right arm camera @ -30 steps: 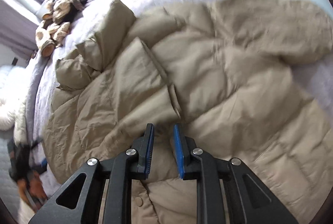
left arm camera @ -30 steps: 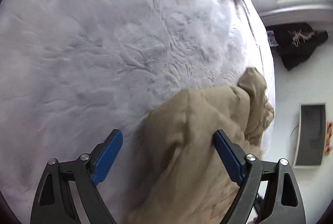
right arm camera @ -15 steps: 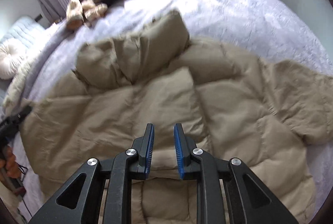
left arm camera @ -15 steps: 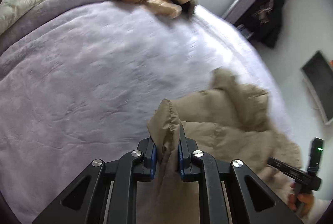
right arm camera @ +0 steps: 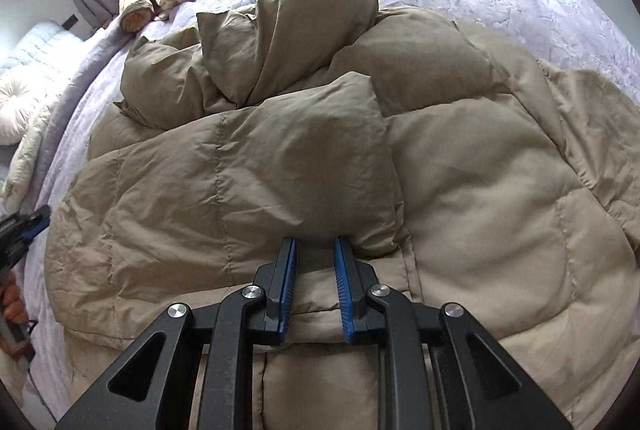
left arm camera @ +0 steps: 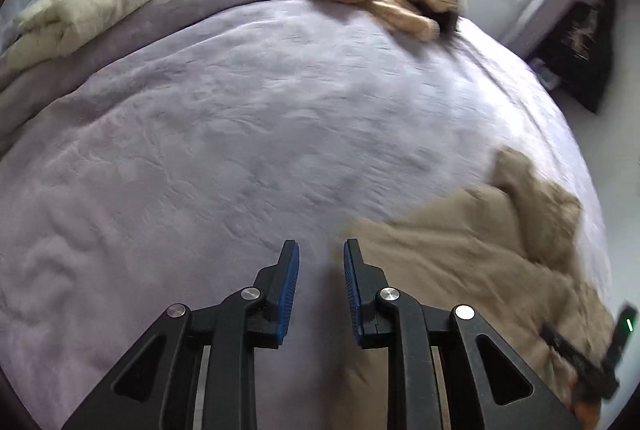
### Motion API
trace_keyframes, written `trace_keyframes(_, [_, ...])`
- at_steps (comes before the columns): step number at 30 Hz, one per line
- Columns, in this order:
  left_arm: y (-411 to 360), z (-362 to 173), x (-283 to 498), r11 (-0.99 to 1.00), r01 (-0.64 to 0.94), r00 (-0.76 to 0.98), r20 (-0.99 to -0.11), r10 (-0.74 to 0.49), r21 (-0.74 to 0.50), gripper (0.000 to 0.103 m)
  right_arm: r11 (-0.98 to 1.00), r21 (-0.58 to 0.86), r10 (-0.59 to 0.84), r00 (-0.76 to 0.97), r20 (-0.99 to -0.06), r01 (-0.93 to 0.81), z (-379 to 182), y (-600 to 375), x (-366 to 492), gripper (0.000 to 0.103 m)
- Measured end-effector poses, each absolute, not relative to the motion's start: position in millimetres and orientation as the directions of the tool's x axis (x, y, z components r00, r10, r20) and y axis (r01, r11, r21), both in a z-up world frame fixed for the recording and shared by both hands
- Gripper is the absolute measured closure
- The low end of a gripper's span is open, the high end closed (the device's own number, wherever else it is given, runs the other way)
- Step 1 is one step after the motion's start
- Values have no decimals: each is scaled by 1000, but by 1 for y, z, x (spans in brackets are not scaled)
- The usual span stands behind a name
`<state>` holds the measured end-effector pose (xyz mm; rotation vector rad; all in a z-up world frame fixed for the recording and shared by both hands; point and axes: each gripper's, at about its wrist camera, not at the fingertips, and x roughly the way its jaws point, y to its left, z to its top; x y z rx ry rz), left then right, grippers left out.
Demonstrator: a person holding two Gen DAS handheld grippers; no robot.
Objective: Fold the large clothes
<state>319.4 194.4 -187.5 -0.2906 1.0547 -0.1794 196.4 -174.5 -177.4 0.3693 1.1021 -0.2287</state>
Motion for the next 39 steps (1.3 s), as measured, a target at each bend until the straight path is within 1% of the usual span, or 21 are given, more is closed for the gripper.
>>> trace_keyframes(3, [172,-192,295,937,55,455,-827,-330,-344,79,915,178,2,437,-900,363,-175,-174,194,78])
trace_keyframes(6, [153,-220,282,957,52,406,-869,-282,-286,79,910,186,8,435,-901,370,-169,-172,189,74])
trace_keyframes(9, [152,-236,278,957,33,405,-871,-277,-289,79,913,191,-7,480,-877,361,-149,-174,181,74])
trace_keyframes(12, [153,-237,275,958,28,403,-874,-271,-284,79,917,202,-9,522,-853,345,-133,-183,185,74])
trace_keyframes(15, [151,-240,276,964,42,402,-879,-255,-261,79,911,223,39,466,-884,348,-146,-190,185,75])
trace_keyframes(16, [151,-243,277,965,41,400,-881,-254,-260,79,909,207,33,434,-900,361,-156,-192,181,76])
trace_keyframes(17, [150,-245,277,965,38,398,-882,-254,-261,79,905,203,32,415,-909,373,-167,-195,176,80])
trace_keyframes(18, [151,-246,276,965,36,398,-882,-251,-259,79,903,213,40,423,-905,372,-173,-197,172,80])
trace_keyframes(19, [151,-247,276,967,33,399,-884,-243,-251,72,906,223,42,448,-893,361,-177,-199,168,81])
trace_keyframes(20, [152,-248,275,971,27,402,-887,-227,-236,68,911,216,34,460,-887,351,-177,-199,166,81])
trace_keyframes(21, [152,-250,275,975,20,405,-889,-212,-223,66,918,204,26,462,-886,339,-176,-197,166,81])
trace_keyframes(23, [154,-250,275,973,12,402,-890,-217,-232,66,925,188,15,463,-886,329,-171,-196,164,81])
trace_keyframes(24, [154,-247,275,974,7,397,-893,-212,-228,66,926,180,6,462,-887,333,-168,-197,162,77])
trace_keyframes(26, [154,-240,272,978,4,392,-900,-192,-207,66,919,140,-43,445,-895,369,-162,-202,155,76])
trace_keyframes(29, [147,-220,266,988,35,398,-905,-152,-151,66,903,145,-54,441,-896,405,-150,-212,141,73])
trace_keyframes(33, [135,-193,249,987,72,413,-897,-160,-143,66,882,189,-33,457,-889,431,-132,-221,124,61])
trace_keyframes(34, [132,-187,244,986,77,415,-894,-167,-148,64,876,205,-22,463,-886,436,-128,-223,119,61])
trace_keyframes(35, [130,-183,241,985,80,415,-893,-172,-153,55,870,222,-10,468,-884,439,-126,-224,117,60])
trace_keyframes(36, [126,-178,236,984,84,417,-891,-178,-157,31,865,237,1,471,-882,443,-123,-224,113,59])
trace_keyframes(37, [120,-171,229,983,89,429,-885,-181,-158,25,860,249,9,474,-881,446,-122,-225,109,58])
trace_keyframes(39, [109,-161,217,978,120,446,-870,-208,-172,25,846,274,25,480,-877,458,-118,-226,100,52])
